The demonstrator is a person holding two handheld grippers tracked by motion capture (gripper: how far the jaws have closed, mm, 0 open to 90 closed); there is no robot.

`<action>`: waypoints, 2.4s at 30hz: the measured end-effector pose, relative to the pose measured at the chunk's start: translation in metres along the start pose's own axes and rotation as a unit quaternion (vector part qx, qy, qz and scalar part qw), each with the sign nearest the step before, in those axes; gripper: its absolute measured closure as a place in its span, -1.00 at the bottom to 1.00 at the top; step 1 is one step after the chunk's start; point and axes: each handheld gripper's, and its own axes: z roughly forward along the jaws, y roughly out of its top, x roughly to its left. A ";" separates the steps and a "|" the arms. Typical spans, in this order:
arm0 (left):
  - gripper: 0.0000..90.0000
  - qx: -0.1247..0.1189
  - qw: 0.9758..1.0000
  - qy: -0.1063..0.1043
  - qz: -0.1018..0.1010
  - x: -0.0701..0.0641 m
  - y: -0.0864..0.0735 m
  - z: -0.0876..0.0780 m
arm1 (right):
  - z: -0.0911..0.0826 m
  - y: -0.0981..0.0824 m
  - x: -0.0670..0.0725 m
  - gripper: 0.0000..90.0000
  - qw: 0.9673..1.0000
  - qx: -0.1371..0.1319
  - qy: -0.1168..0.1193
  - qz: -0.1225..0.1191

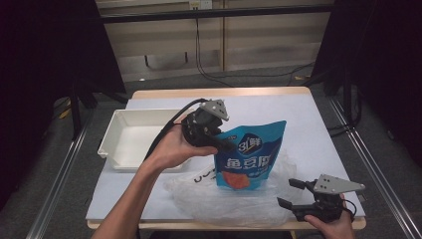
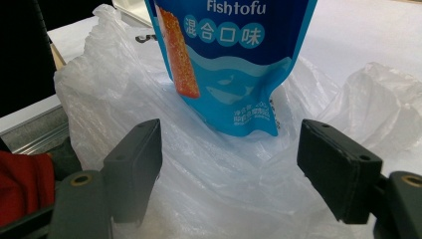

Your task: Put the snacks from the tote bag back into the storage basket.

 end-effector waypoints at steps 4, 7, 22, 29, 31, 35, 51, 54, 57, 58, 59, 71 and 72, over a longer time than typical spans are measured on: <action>0.98 0.002 1.000 -0.007 -0.004 0.003 0.001 0.002 | 0.000 -0.001 -0.001 -0.41 1.000 0.005 0.000 0.000; 0.97 0.001 1.000 -0.009 -0.008 0.004 0.002 0.003 | 0.000 0.000 0.000 -0.41 1.000 0.006 0.000 -0.001; 0.81 0.038 0.999 -0.022 -0.019 0.009 0.003 0.020 | 0.003 -0.001 -0.001 -0.39 1.000 0.015 0.003 -0.001; 0.88 0.042 0.998 -0.031 -0.023 0.011 0.003 0.024 | 0.004 -0.002 -0.002 -0.37 1.000 0.021 0.000 0.004; 0.85 0.041 0.999 -0.028 -0.023 0.011 0.003 0.025 | 0.004 -0.001 -0.002 -0.37 1.000 0.021 0.000 0.004; 0.83 0.043 0.998 -0.030 -0.030 0.012 0.003 0.026 | 0.005 -0.002 -0.003 -0.37 1.000 0.024 0.000 0.004; 1.00 0.046 0.999 -0.024 -0.013 0.013 0.008 0.028 | 0.002 -0.001 -0.002 -0.46 1.000 0.005 -0.005 0.001; 1.00 0.045 0.999 -0.024 -0.015 0.013 0.011 0.029 | 0.000 0.000 -0.002 -0.52 1.000 -0.004 -0.008 -0.003; 1.00 0.039 0.999 -0.026 -0.013 0.012 0.014 0.030 | -0.003 0.000 -0.001 -0.65 1.000 -0.022 -0.017 -0.004; 1.00 0.037 0.999 -0.025 -0.012 0.012 0.015 0.030 | -0.004 0.000 -0.001 -0.68 0.999 -0.028 -0.019 -0.007; 1.00 0.038 0.999 -0.024 -0.010 0.011 0.017 0.030 | -0.005 0.001 0.000 -0.71 0.999 -0.039 -0.021 -0.007; 1.00 0.028 0.999 -0.035 -0.005 0.009 0.031 0.023 | -0.010 0.002 0.000 -0.76 0.998 -0.062 -0.024 -0.007; 1.00 0.029 0.999 -0.035 -0.002 0.008 0.032 0.022 | -0.010 0.002 0.000 -0.76 0.998 -0.061 -0.026 -0.007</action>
